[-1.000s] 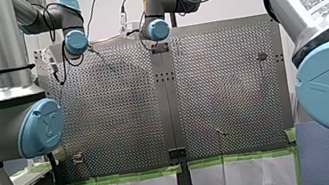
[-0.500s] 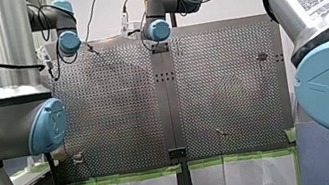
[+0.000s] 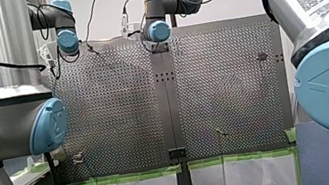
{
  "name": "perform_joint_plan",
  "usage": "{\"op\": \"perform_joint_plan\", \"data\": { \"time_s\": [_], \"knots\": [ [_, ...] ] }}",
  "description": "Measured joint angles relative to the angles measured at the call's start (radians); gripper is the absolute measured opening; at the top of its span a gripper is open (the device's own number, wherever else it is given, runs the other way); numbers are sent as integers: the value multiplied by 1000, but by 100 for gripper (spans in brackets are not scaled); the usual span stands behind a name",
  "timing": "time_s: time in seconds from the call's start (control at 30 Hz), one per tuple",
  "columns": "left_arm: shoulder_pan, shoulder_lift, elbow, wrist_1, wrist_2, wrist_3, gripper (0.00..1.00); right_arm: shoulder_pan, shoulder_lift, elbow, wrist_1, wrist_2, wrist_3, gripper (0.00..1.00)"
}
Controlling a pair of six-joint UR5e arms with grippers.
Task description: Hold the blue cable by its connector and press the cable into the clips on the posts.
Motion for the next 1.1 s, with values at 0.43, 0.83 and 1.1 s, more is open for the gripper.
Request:
{"op": "perform_joint_plan", "data": {
  "time_s": [0.43, 0.83, 1.1],
  "knots": [
    [0, -19, -31, 34, 31, 8, 0, -2, 41, -1, -3, 2, 0, 0],
    [19, -38, 17, 38, 95, -10, 0, -12, 52, -24, -5, 1, 1, 0],
    [31, -64, 21, 37, 128, -21, 0, -28, 53, -36, -3, 4, 4, 0]
  ]
}}
